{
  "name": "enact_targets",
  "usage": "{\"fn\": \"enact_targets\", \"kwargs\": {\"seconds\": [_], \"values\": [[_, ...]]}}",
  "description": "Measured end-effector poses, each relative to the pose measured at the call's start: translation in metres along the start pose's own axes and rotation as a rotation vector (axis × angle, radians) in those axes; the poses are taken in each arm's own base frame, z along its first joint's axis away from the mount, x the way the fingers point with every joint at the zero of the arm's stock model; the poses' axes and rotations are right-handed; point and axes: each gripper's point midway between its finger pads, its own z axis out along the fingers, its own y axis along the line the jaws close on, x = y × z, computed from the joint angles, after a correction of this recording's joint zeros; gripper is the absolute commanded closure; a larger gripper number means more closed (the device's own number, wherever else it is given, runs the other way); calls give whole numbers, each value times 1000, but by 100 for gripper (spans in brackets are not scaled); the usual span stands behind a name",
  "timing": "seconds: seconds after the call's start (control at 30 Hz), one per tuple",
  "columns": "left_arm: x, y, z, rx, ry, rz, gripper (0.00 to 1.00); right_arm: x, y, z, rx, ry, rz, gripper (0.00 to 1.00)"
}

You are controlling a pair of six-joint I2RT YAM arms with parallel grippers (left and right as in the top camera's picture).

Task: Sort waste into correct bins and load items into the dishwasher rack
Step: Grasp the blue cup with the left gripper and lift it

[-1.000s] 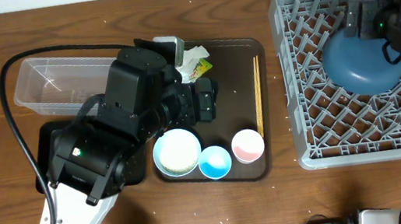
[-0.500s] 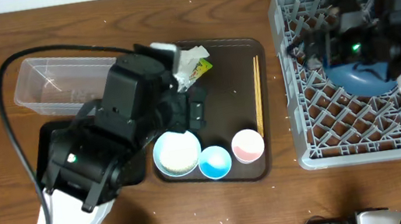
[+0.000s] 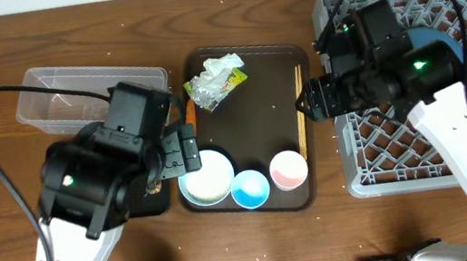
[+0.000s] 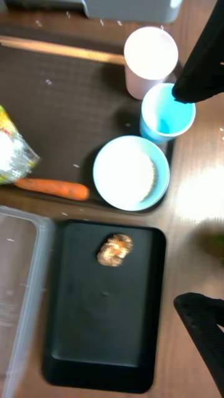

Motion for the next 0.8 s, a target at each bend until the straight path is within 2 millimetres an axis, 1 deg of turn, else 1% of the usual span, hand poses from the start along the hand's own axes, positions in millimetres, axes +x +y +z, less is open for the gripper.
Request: {"fn": "enact_targets", "kwargs": {"seconds": [0.03, 0.13, 0.23, 0.3, 0.4, 0.47, 0.5, 0.57, 0.63, 0.8], "values": [[3, 0, 3, -4, 15, -1, 2, 2, 1, 2, 4, 9, 2, 37], [11, -1, 11, 0, 56, -5, 2, 11, 0, 12, 15, 44, 8, 37], [15, -3, 20, 5, 70, -12, 2, 24, -3, 26, 25, 89, 11, 39], [16, -6, 28, 14, 78, -12, 2, 29, -5, 33, 28, 107, 15, 39], [24, -12, 41, 37, 110, -10, 0, 33, -8, 39, 35, 124, 20, 39], [34, -13, 53, 42, 147, -7, 4, 31, -8, 40, 35, 115, 21, 39], [37, -13, 57, 40, 157, -5, 5, 30, -8, 40, 34, 110, 19, 39], [47, -17, 67, 54, 190, 1, 6, 23, -7, 41, 29, 80, 17, 39], [56, -26, 75, 87, 216, 19, 6, 15, -5, 41, 22, 49, 14, 39], [69, -50, 83, 155, 224, 107, 7, 2, -9, 40, 17, -1, 53, 40]]}}
